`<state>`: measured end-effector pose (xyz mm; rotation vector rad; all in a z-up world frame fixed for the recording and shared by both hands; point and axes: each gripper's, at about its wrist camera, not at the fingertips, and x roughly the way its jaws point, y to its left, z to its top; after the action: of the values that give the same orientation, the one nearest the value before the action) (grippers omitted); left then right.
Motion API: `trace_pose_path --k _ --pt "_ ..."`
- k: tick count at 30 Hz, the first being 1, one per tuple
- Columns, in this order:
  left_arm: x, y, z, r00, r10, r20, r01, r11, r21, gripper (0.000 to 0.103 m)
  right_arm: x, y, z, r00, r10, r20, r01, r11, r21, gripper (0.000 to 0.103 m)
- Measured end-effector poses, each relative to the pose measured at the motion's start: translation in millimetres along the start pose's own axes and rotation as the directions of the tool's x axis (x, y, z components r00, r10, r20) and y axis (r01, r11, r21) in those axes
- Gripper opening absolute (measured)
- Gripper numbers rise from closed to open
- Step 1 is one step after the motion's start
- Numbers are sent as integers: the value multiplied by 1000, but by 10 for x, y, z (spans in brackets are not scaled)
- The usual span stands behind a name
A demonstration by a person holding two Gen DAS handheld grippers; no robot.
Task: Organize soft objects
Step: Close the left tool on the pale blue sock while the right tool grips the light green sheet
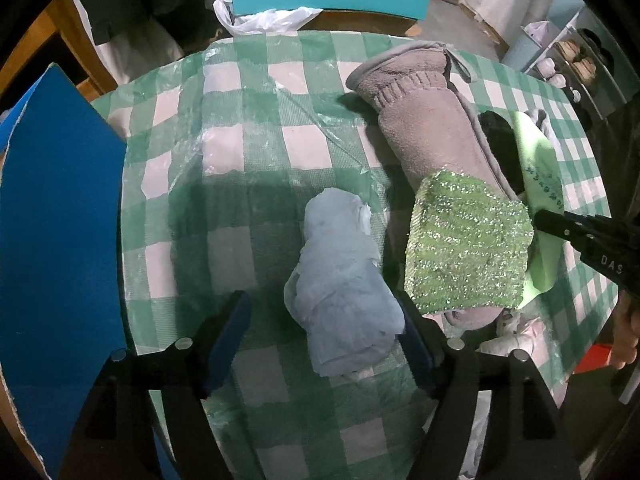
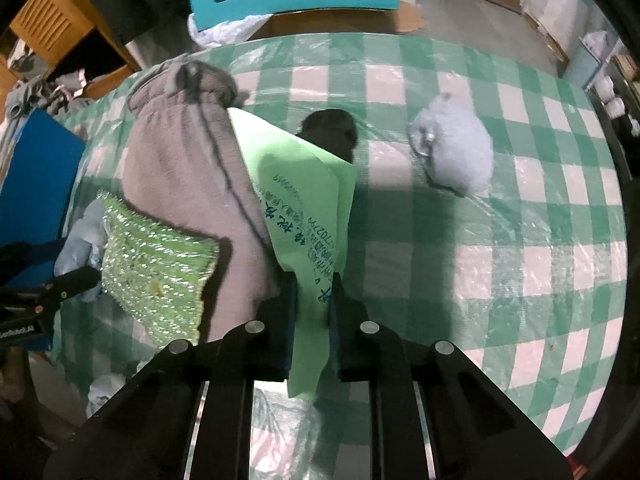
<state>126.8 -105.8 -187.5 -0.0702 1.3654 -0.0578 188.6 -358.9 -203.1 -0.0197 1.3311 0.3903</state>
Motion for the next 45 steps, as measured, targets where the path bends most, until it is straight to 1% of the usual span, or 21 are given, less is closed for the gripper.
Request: trace_pose_path --k 7,9,10,13,14,15,18,19,20,21,22,23,26,31,38,39,40,41,43,45 --pt "16 -92 15 1000 10 0 -10 1000 16 77 -28 -214 -50 999 -47 -10 47 998 43 11" --pt "15 -121 19 1000 16 -4 -16 1000 21 77 -26 -277 -66 998 -64 -18 65 996 56 11" --pt "20 -130 27 1000 19 -7 -19 1000 22 77 -21 -346 -87 996 -85 -28 87 994 65 11" --pt "28 -142 15 1000 22 -13 -22 1000 21 79 -10 -413 -109 994 -99 -42 102 992 77 11" --pt "34 -153 22 1000 24 -16 -24 999 21 80 0 -443 -122 994 -102 -51 106 991 84 11" --pt "41 -159 27 1000 26 -17 -26 999 21 81 25 -501 -141 994 -86 -67 93 990 106 11" --pt "71 -200 36 999 28 -20 -28 999 23 81 17 -537 -148 995 -75 -63 82 989 122 12" --pt "80 -208 39 999 29 -22 -29 999 24 81 10 -547 -142 996 -66 -58 73 989 126 19" --pt "87 -216 37 999 31 -23 -30 999 23 81 0 -546 -138 997 -62 -53 68 989 132 41" --pt "99 -218 31 999 31 -24 -30 999 25 81 -35 -542 -125 998 -55 -35 59 988 144 53" --pt "113 -226 25 999 30 -24 -29 999 27 81 -35 -542 -125 998 -55 -35 59 988 144 65" --pt "126 -225 15 999 30 -25 -29 999 29 81 -55 -533 -109 998 -56 -21 59 987 149 69" --pt "171 -260 22 999 36 -30 -35 999 33 81 -76 -507 -46 998 -61 8 59 988 142 70" --pt "213 -297 61 999 42 -25 -41 998 37 82 20 -495 14 997 -81 0 80 988 128 70" --pt "247 -331 98 998 56 -7 -56 997 45 82 172 -348 89 995 -101 -3 101 994 52 70" --pt "240 -329 106 998 57 -1 -57 997 46 79 172 -348 89 995 -101 -3 101 994 52 70" --pt "233 -314 112 998 55 4 -55 997 46 73 188 -330 93 995 -103 -5 103 994 40 70" --pt "226 -302 121 998 57 9 -57 997 47 69 211 -308 102 994 -108 -8 109 994 28 70" --pt "211 -279 150 998 56 14 -57 997 46 54 249 -283 117 993 -115 -15 115 993 13 70" --pt "207 -247 166 999 46 16 -47 998 37 46 284 -259 126 991 -129 -16 129 992 -2 70"
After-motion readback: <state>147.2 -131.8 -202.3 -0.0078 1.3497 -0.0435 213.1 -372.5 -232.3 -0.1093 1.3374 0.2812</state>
